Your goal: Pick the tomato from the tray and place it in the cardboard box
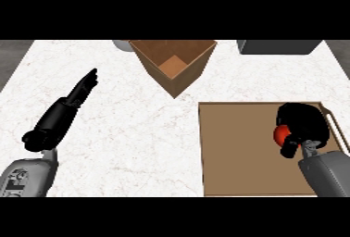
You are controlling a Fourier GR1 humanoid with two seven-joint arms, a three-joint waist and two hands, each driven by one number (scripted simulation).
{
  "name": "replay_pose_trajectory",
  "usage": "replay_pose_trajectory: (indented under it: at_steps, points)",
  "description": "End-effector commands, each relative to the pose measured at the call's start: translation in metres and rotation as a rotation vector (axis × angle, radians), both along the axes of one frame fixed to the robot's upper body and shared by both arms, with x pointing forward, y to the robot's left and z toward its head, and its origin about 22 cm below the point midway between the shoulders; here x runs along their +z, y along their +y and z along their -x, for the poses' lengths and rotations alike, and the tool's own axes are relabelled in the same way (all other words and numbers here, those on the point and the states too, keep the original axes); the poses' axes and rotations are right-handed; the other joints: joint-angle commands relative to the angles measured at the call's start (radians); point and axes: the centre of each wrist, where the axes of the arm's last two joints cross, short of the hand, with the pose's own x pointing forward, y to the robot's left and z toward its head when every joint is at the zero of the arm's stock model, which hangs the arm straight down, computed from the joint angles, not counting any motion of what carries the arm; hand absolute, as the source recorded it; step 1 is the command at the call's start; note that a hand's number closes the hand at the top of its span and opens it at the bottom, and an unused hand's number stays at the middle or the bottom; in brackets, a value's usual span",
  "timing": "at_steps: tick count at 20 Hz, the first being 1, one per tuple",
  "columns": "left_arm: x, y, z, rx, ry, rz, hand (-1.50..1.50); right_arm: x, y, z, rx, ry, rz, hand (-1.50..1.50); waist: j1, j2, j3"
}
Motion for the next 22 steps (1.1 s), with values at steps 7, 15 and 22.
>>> replay_pose_trajectory:
  at_steps: [7,15,22]
  points:
    - [0.012,-0.045,-0.011,-0.195,-0.049,-0.002,0.00,0.056,0.227,-0.009,0.524,-0.169,-0.219,1.50,0.217,0.051,0.005]
    - [0.018,-0.054,-0.024,-0.216,-0.046,-0.003,0.00,0.120,0.287,-0.026,0.603,-0.425,-0.124,1.50,0.226,0.043,0.000]
    - [0.016,-0.063,-0.028,-0.185,-0.029,0.001,0.00,0.167,0.301,-0.044,0.339,-0.630,-0.294,1.50,0.175,0.031,0.001]
